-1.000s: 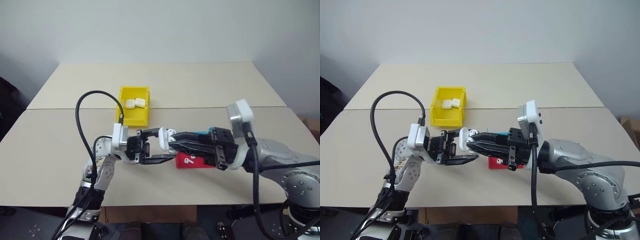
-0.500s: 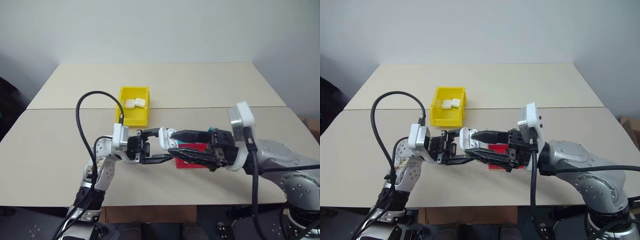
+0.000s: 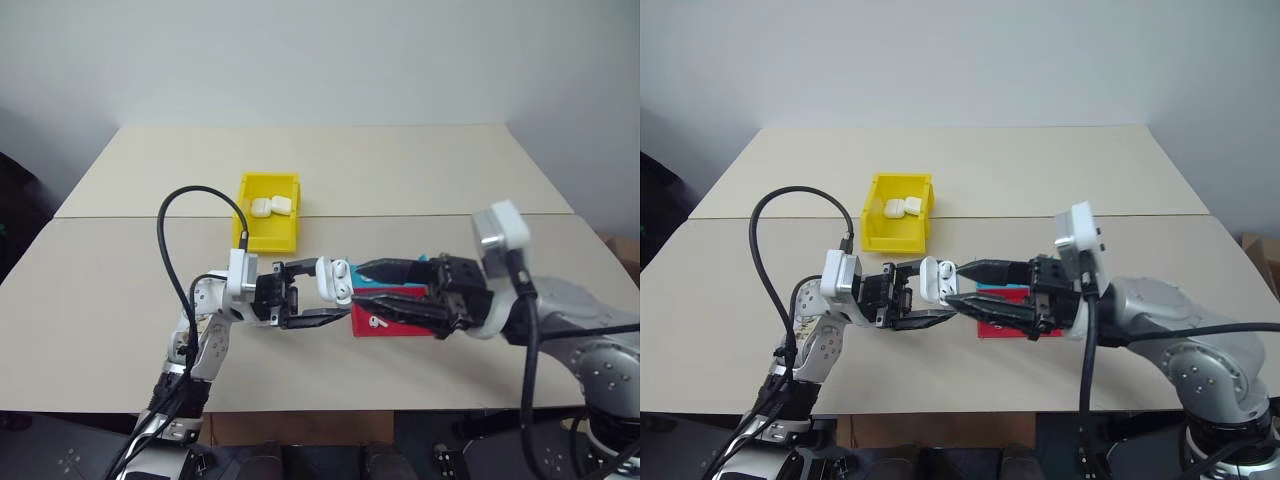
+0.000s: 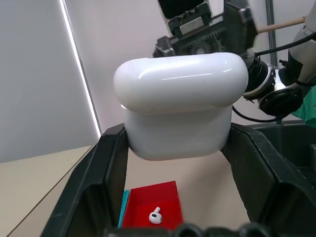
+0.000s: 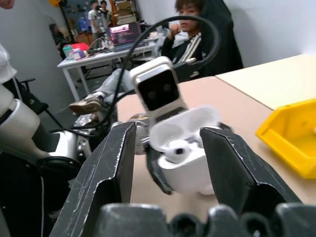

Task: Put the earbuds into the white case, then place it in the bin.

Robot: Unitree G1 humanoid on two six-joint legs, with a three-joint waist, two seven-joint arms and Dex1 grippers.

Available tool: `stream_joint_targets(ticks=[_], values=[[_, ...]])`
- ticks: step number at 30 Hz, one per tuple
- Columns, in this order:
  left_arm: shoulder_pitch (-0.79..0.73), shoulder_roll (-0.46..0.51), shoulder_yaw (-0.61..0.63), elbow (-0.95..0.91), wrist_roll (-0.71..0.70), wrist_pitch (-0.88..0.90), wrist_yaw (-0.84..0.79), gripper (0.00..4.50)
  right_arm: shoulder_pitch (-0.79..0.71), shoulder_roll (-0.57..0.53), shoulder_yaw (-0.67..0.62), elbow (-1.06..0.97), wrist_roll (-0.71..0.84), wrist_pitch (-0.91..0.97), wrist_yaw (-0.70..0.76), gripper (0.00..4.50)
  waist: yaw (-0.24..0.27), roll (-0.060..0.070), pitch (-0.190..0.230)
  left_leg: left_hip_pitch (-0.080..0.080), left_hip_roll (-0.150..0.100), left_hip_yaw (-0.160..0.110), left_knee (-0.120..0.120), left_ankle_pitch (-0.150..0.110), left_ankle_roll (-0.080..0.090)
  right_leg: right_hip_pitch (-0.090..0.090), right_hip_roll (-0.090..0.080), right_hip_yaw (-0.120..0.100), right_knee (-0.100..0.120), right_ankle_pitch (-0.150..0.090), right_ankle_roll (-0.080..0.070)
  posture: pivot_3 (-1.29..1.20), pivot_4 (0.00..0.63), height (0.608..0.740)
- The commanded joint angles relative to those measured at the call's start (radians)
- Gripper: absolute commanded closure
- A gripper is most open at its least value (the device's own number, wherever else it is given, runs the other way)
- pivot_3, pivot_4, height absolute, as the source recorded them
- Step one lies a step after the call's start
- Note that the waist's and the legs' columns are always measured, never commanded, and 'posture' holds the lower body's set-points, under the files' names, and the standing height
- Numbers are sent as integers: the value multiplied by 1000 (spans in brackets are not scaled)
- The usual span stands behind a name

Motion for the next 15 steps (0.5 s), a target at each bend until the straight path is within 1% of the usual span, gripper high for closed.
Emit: stream_joint_targets(ticks=[1,2,5,10,11,15], values=[[-21,6,8,-14,6,-16,10,1757,-94,-40,-42,78,-19,-21,68,1884,0,0,0,0,0,0,0,0,0,0,0,0,0,0,0,0,150,740],[-23,6,7,-10,10,-17,11,1757,-126,-50,-38,107,-27,-19,90,1884,0,0,0,0,0,0,0,0,0,0,0,0,0,0,0,0,150,740],[-35,1,3,4,26,-19,17,1757,-265,-79,13,209,-84,-1,161,2443,0,0,0,0,0,0,0,0,0,-1,0,0,0,0,0,0,150,740],[-49,-13,-8,21,42,-17,30,1757,-401,-84,80,293,-162,3,265,4191,1,0,0,-1,0,0,0,0,0,-1,0,0,-1,0,0,0,150,740],[-53,-13,-11,14,39,-3,33,1757,-444,-78,98,313,-167,18,281,4484,1,0,0,-1,0,0,0,0,0,-1,0,0,-1,0,0,0,150,740],[-79,0,-25,16,49,18,25,1757,-568,-51,163,369,-181,76,336,4484,1,0,0,-2,0,0,0,0,0,-2,0,0,0,0,0,0,150,740]])
